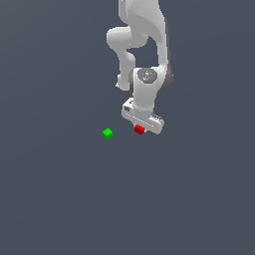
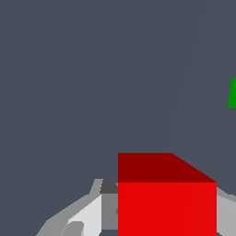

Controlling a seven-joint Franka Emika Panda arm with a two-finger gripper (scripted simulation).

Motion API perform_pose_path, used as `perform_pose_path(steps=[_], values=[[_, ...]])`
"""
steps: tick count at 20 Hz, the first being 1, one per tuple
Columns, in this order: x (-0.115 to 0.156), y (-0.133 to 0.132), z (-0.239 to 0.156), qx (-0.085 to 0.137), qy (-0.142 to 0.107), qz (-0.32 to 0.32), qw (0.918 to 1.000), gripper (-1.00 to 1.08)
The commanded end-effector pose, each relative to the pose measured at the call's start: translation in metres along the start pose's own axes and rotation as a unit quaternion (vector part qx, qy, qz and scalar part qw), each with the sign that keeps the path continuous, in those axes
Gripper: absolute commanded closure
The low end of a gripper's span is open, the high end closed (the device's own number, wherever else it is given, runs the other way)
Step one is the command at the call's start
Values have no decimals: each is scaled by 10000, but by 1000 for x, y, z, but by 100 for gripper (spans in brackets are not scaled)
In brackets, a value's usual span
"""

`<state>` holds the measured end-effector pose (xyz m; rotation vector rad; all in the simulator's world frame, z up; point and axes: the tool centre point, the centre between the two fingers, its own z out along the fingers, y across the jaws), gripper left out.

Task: Stack the red cube on top of the green cube.

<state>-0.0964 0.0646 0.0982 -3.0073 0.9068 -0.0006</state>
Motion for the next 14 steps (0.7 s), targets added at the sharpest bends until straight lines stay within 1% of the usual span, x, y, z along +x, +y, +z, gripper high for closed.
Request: perform_pose_path(steps=[1,6,11,14], values=[[0,0,-11,-3,-1,1,10000,108],[1,0,-22,-3,-1,1,10000,108],[1,0,-21,-3,-1,1,10000,108],[3,4,-20,-3,-1,1,10000,108]])
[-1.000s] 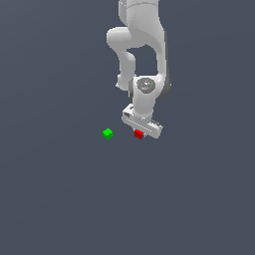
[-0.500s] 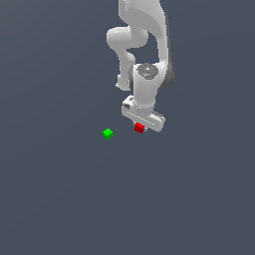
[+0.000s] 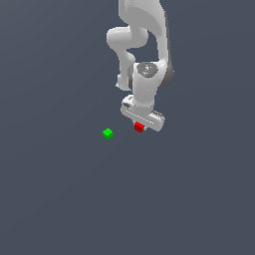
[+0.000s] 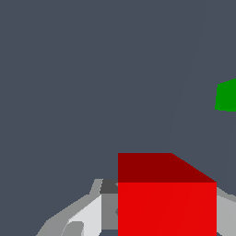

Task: Stack the red cube on top of the green cube.

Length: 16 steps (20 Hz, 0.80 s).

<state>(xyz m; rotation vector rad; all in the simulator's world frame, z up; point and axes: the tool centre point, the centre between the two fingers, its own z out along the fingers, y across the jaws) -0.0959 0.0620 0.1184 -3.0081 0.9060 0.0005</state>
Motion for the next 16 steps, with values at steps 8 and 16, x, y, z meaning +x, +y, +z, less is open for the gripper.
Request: perform_pose_path(steps=[8,16], values=[[18,39,14,0,5,3,10000,108],[49,103,38,-3,6,4,10000,108]])
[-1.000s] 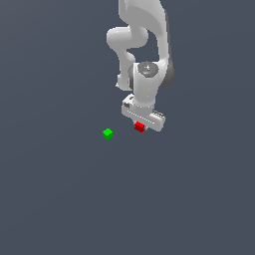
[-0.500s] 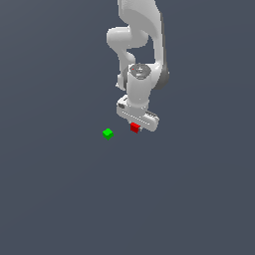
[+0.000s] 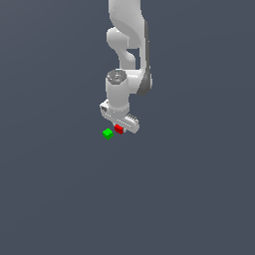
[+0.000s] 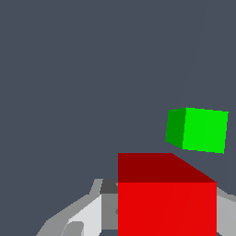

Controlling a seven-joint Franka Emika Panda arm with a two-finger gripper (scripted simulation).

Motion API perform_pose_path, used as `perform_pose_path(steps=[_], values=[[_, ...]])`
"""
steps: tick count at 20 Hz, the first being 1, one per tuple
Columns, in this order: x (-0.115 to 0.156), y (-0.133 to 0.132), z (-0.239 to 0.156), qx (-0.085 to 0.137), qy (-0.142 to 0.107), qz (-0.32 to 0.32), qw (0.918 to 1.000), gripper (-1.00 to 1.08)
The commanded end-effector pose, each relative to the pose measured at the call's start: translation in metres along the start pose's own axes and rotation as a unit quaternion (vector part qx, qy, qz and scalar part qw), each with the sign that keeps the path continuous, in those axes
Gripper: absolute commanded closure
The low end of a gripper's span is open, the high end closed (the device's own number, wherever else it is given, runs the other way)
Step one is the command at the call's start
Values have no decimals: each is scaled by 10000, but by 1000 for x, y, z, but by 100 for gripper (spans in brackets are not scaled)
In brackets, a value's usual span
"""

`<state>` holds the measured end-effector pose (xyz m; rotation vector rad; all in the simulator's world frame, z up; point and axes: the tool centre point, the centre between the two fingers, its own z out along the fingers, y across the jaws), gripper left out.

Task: Stack the red cube on top of the green cube.

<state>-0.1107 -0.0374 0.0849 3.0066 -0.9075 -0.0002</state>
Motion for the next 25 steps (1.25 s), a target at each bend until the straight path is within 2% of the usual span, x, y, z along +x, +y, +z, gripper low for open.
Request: perform_pose_path(steps=[1,8,15,16,25], values=[[9,19,7,2,4,-2,10000,108],[28,54,20,2,2,-3,10000,108],[34,63,24,4,0,-4,10000,108],[34,63,24,4,0,-4,10000,-92],[34,63,24,4,0,-4,10000,-92]])
